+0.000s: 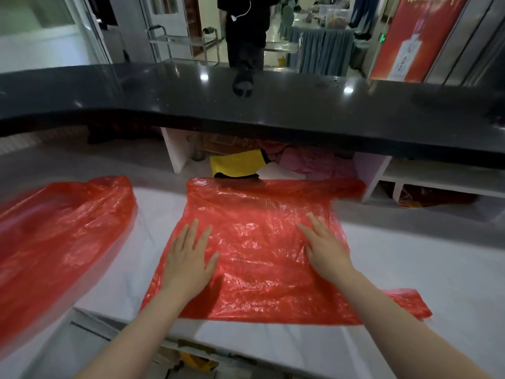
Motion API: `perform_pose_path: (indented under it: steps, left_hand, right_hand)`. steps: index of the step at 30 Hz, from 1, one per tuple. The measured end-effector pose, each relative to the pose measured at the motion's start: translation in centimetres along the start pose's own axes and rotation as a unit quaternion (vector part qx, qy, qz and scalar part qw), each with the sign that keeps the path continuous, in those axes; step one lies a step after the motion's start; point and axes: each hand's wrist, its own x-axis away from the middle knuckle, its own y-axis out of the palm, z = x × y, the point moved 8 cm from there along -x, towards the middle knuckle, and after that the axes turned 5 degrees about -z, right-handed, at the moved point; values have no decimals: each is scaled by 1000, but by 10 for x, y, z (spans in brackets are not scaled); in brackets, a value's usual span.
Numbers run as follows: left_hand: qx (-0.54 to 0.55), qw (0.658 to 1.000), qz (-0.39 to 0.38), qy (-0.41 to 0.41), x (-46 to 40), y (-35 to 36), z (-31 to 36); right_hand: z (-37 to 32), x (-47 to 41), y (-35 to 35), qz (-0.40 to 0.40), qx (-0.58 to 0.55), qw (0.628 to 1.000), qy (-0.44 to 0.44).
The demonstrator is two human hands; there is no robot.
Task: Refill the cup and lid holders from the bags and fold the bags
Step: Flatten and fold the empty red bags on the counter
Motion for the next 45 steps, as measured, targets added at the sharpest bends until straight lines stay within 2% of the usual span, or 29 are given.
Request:
perform_pose_path:
  steps: [4,9,13,18,23,28,32,37,42,45]
  left_hand:
    - [17,999,-27,-15,-7,13,-14]
    - [7,996,-86,-30,2,39,-37]
    - [-19,993,-112,-29,2,48,-50]
    - [-48,988,-141,-30,-5,44,-76]
    - [-45,988,-147,-19,-1,45,-87]
    - [-46,989,-140,-8,-1,40,-85]
    - [-37,990,-138,-1,0,40,-84]
    - [-35,991,-127,3,2,41,-85]
    - [-15,991,-130,9,6,42,-90]
    - [-11,991,-136,11,8,41,-95]
  right_hand:
    - [-6,-31,5,-17,13,999,-46]
    - [-16,-60,8,-30,118,989,-82]
    - [-29,-81,9,-40,105,989,-100]
    - [-25,-93,35,-116,83,988,-51]
    - [-50,-97,14,-14,137,990,30]
    - [-129,-117,-9,58,66,990,-107]
    - [-188,-136,6,6,31,976,-214]
    - [-233,-161,38,-54,96,956,-274]
    - [-213,-195,71,-175,130,956,-194]
    - [-203,-202,79,-211,129,953,-173]
